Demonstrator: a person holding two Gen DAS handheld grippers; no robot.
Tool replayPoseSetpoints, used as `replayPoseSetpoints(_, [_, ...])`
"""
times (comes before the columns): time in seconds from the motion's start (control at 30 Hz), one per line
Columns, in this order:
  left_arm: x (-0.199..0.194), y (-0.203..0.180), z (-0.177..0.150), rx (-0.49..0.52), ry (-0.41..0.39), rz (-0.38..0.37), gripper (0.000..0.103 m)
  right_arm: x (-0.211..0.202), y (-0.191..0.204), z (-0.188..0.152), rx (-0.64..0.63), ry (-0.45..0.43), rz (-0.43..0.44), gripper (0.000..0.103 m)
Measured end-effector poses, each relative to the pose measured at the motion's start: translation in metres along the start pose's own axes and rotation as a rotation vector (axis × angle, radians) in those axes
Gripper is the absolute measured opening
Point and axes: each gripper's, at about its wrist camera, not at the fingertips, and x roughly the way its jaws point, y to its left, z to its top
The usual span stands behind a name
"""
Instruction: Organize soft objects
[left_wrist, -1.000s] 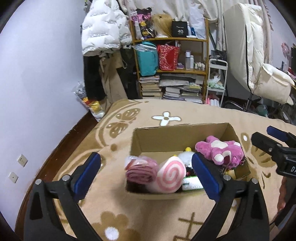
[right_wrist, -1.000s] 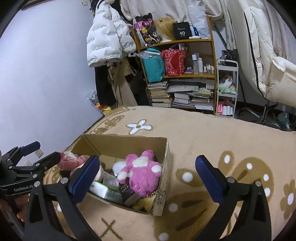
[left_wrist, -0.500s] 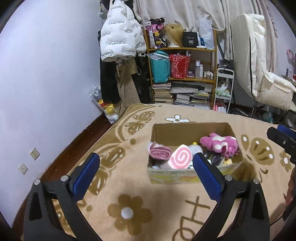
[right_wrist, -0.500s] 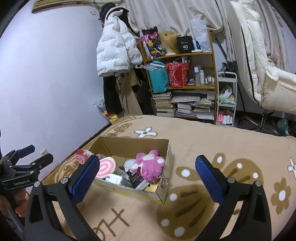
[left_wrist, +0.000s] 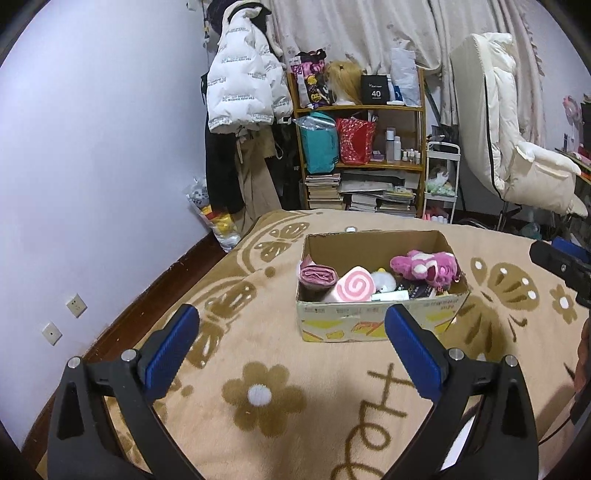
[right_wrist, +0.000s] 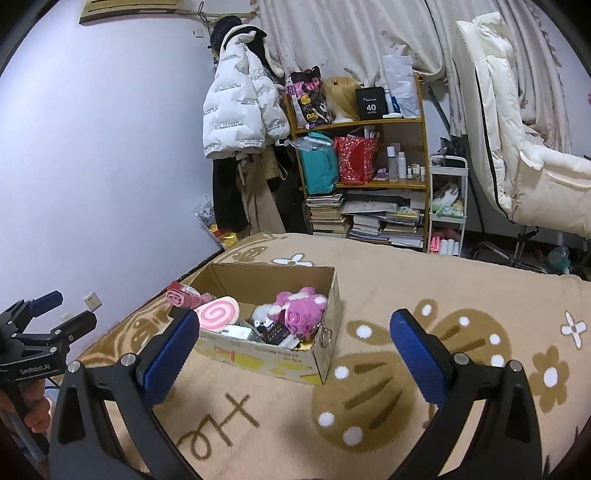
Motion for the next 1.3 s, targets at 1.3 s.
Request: replayPoseSetpoints(1.3, [0.022,-0.009,-0.019,0.056,0.017,0.012,0.1,0.009,-0.015,-0.035,-0.015,0.036,-0.041,0.103])
